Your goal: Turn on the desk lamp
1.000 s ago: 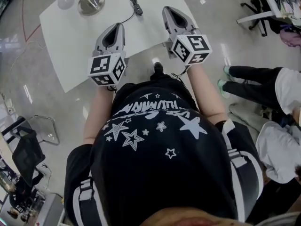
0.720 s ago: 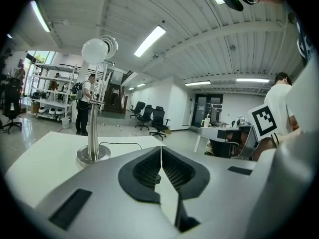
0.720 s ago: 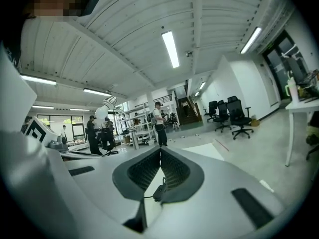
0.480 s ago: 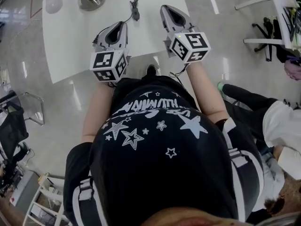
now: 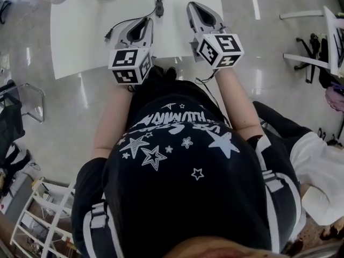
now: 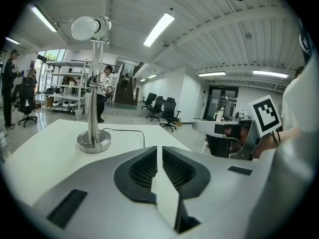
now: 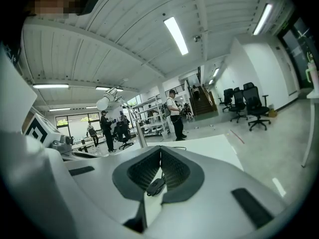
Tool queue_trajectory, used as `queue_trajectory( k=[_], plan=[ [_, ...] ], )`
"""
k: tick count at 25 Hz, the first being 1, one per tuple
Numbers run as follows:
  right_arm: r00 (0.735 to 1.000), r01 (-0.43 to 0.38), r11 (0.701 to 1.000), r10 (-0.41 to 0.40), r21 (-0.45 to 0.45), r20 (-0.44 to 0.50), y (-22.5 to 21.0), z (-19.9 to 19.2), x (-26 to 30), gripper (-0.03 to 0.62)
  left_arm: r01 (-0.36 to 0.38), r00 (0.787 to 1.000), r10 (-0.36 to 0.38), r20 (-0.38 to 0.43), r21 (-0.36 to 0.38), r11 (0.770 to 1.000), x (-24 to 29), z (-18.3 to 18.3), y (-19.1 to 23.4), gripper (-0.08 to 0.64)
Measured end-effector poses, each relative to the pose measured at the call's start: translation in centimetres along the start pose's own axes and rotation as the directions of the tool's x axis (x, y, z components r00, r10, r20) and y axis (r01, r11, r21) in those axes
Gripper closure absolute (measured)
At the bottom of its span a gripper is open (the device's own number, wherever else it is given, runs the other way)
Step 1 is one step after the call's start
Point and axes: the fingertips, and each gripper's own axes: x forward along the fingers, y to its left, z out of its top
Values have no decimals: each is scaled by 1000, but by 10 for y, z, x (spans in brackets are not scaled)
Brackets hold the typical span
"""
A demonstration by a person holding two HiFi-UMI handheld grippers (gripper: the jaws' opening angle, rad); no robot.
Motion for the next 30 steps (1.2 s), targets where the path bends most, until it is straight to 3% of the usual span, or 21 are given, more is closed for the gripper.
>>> queue_trajectory(
  k=[4, 19, 30],
  plan=[
    [1000, -5, 1000, 5, 2, -14, 3, -8, 7, 586, 6, 999, -6, -40, -7, 1000, 10, -12, 7, 543],
    [996, 2, 999, -7, -49, -87, -15, -23, 41, 586, 56, 982, -57, -182, -10, 998, 70, -66, 15, 383],
    [991, 10, 998, -17, -55, -136, -23, -35, 56, 586, 36, 964, -39, -262, -17, 999, 100, -90, 22, 379]
  ],
)
